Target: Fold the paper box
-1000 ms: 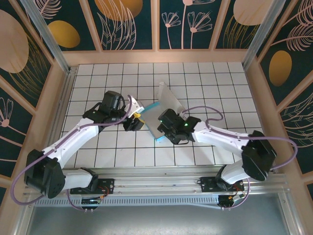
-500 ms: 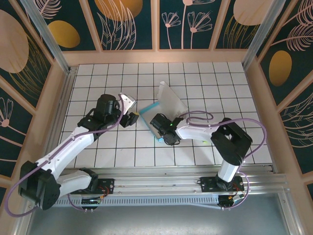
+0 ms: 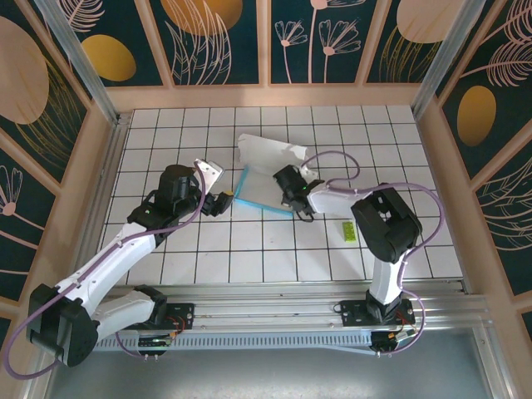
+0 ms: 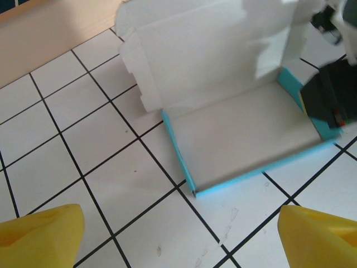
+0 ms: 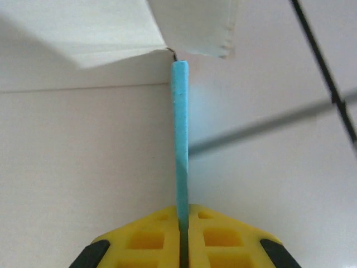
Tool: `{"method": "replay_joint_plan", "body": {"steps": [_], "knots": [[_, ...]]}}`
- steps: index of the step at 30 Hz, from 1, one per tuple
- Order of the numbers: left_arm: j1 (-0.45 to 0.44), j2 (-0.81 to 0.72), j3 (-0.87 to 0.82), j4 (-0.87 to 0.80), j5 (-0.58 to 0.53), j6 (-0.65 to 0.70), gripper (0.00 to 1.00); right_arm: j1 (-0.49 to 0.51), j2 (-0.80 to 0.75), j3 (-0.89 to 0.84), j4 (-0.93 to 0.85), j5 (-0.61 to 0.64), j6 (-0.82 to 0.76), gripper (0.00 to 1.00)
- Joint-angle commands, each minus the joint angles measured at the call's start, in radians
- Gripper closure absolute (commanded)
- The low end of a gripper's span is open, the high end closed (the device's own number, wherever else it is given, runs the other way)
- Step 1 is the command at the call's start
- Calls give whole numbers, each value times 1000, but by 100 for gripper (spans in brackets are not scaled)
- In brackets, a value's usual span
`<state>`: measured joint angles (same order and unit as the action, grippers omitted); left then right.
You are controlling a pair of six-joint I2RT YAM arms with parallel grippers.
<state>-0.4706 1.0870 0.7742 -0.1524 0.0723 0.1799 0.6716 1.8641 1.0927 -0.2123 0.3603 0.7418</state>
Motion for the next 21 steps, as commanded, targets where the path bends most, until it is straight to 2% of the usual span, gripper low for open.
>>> {"method": "replay_joint_plan", "body": {"steps": [1, 5, 6, 9, 11, 15, 17, 19, 21], "knots": [[6, -8, 13, 24, -25, 17, 9, -51, 56, 64, 128, -56, -295, 91], [6, -17, 8, 26, -62, 29, 7, -65, 106, 132, 121, -67, -336, 88], [6, -21, 5, 30, -71, 31, 6, -66, 110, 136, 133, -69, -347, 85], [6, -27, 0, 40, -71, 32, 6, -70, 108, 165, 114, -68, -372, 64], [6, -26, -1, 40, -65, 30, 5, -68, 73, 177, 82, -67, -368, 61], [6, -27, -4, 35, -38, 35, 4, -70, -149, 47, 63, -88, -374, 48], [6, -29, -7, 36, 7, 46, 2, -75, -273, -32, 4, -100, -385, 37], [6, -26, -3, 34, 69, 52, 1, -87, -396, -110, -112, -132, -360, 18], [6, -19, 1, 35, 101, 48, 1, -112, -495, -171, -230, -188, -311, 11]]}}
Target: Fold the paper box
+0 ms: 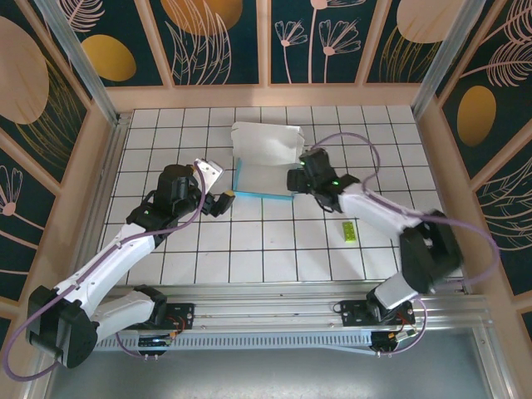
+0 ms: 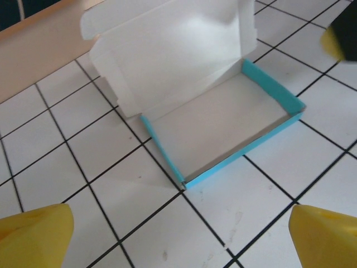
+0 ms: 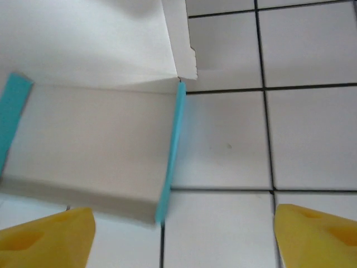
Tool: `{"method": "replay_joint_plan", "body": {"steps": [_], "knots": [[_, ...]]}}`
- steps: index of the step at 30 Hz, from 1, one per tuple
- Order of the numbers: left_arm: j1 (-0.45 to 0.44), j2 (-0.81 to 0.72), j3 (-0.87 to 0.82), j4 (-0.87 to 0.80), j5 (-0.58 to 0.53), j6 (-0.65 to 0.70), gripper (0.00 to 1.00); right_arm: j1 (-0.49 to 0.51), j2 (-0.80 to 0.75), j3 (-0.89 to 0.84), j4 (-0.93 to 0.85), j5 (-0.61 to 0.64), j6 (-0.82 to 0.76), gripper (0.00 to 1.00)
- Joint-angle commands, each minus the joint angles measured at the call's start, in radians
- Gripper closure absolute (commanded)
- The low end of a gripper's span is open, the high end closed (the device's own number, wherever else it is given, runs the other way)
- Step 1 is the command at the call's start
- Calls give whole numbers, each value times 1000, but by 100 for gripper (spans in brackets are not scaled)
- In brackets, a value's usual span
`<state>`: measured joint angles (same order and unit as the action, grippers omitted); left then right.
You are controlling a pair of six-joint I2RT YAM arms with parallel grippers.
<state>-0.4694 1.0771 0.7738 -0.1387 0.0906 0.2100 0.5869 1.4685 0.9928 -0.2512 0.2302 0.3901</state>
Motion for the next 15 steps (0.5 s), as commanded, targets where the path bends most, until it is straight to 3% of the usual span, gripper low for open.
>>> {"method": "replay_joint_plan", "body": {"steps": [1, 3, 8, 15], "knots": [[5, -4, 4, 22, 91, 15, 1, -35, -137, -91, -252, -79, 68, 7], [5, 6, 10, 19, 98, 8, 1, -89, -183, -114, -349, -114, 106, 1], [5, 26, 21, 1, 79, -3, 1, -223, -180, -175, -444, -131, 166, 1], [5, 6, 3, 4, 60, 5, 1, -324, -91, -263, -336, -178, 158, 1]]}}
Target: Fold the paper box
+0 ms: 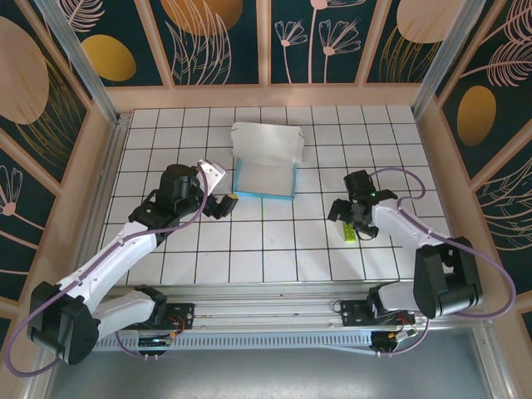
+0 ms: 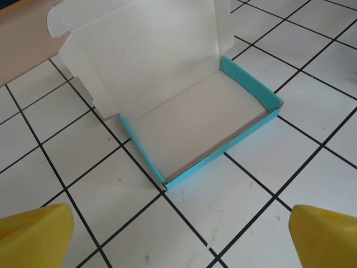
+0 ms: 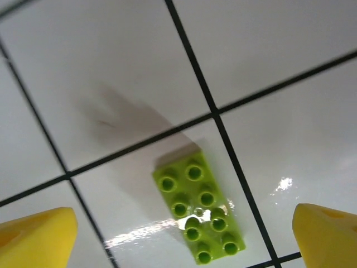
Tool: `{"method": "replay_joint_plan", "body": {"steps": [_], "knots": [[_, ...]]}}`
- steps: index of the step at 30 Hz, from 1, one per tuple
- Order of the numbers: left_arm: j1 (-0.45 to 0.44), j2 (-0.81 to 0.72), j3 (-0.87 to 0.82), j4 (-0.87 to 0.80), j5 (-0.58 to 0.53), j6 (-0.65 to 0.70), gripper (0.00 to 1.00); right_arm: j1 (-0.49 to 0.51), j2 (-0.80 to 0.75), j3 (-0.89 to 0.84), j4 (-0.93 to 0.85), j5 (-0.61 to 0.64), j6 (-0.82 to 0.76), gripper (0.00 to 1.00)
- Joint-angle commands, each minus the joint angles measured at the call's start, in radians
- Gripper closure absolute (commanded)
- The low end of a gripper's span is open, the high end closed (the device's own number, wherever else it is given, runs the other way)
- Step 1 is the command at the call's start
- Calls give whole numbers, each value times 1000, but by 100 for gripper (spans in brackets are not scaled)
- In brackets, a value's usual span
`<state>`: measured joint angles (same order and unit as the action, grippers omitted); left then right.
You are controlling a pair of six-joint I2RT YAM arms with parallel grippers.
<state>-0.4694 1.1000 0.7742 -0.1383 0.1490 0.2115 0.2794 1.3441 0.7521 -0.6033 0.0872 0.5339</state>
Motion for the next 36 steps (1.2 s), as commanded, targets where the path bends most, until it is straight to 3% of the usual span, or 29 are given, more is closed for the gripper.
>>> {"method": "replay_joint_plan", "body": {"steps": [1, 7, 12, 16, 21, 25, 29, 36], "knots": [[5, -14, 0, 6, 15, 7, 1, -19, 55, -29, 24, -32, 12, 1], [5, 15, 4, -9, 147, 32, 1, -21, 117, -60, 67, -66, 22, 15], [3, 23, 2, -6, 167, 34, 1, -22, 118, -98, 106, -67, 35, 43], [3, 19, -1, -7, 197, 48, 1, -22, 101, -109, 119, -110, 39, 58], [4, -2, -17, -20, 413, 131, 1, -19, 37, -82, 123, -121, 1, 74], [4, -2, -39, -19, 549, 194, 1, 3, -37, -53, 165, -131, -17, 75], [4, -9, -48, -14, 630, 229, 1, 97, -72, 13, 250, -135, -27, 75], [5, -28, -51, -6, 648, 235, 1, 262, 85, 229, 329, -119, -89, 74]]}}
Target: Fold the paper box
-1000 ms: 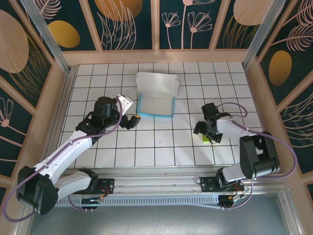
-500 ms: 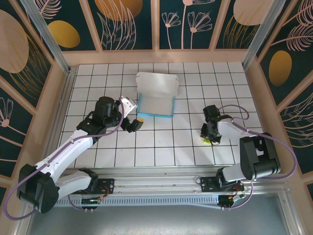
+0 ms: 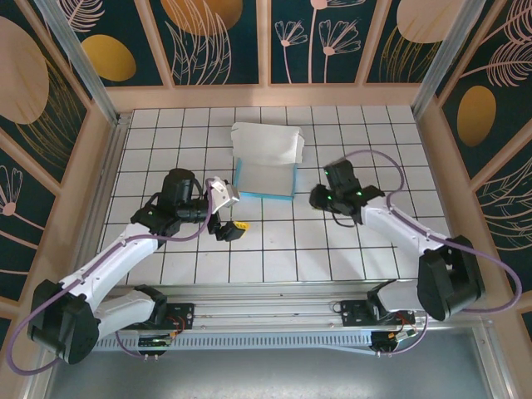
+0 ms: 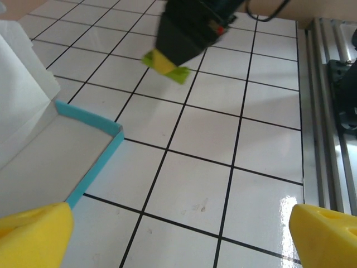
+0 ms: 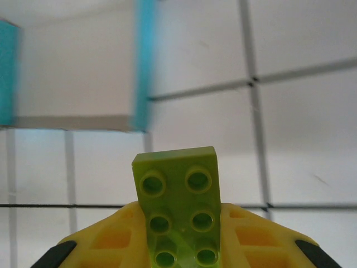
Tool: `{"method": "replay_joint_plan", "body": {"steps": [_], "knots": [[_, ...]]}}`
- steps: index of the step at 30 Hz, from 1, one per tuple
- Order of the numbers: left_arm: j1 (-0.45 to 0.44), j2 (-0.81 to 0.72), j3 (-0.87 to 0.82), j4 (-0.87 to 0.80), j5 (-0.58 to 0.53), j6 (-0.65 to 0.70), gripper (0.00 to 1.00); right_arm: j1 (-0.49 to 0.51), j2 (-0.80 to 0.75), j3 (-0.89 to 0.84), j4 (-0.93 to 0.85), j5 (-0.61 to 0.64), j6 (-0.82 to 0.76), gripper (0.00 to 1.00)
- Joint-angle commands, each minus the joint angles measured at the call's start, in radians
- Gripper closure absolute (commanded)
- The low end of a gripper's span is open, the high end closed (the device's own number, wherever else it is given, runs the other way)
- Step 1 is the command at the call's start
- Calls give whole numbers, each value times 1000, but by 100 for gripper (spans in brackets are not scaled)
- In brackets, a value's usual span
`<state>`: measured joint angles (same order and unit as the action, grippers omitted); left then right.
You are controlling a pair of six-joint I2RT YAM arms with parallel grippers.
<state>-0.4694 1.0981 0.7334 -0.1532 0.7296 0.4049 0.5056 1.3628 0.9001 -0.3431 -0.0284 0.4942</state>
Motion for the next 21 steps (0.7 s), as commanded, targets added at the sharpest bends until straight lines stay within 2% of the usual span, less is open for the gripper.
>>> {"method": "replay_joint_plan", "body": {"steps": [1, 4, 6, 7, 9, 11, 12, 18, 21], "knots": [[5, -30, -14, 12, 68, 41, 1, 67, 96, 112, 80, -10, -68, 74], [5, -46, -20, 26, 35, 36, 1, 119, 205, 220, 121, -47, -165, 73], [4, -60, -30, 47, -57, 14, 1, 136, 286, 298, 112, -94, -253, 72], [5, -67, -35, 61, -138, -9, 1, 138, 320, 333, 100, -125, -307, 71], [4, -76, -36, 71, -379, -46, 1, 137, 404, 411, 45, -153, -434, 71], [5, -84, -32, 66, -567, -63, 1, 140, 486, 500, -20, -115, -543, 72], [5, -94, -37, 72, -619, -64, 1, 143, 529, 545, -53, -80, -594, 73], [5, -166, -92, 121, -613, -29, 1, 167, 749, 819, -219, 39, -847, 72], [5, -163, -88, 112, -675, -30, 1, 166, 836, 939, -271, 69, -927, 71]]}}
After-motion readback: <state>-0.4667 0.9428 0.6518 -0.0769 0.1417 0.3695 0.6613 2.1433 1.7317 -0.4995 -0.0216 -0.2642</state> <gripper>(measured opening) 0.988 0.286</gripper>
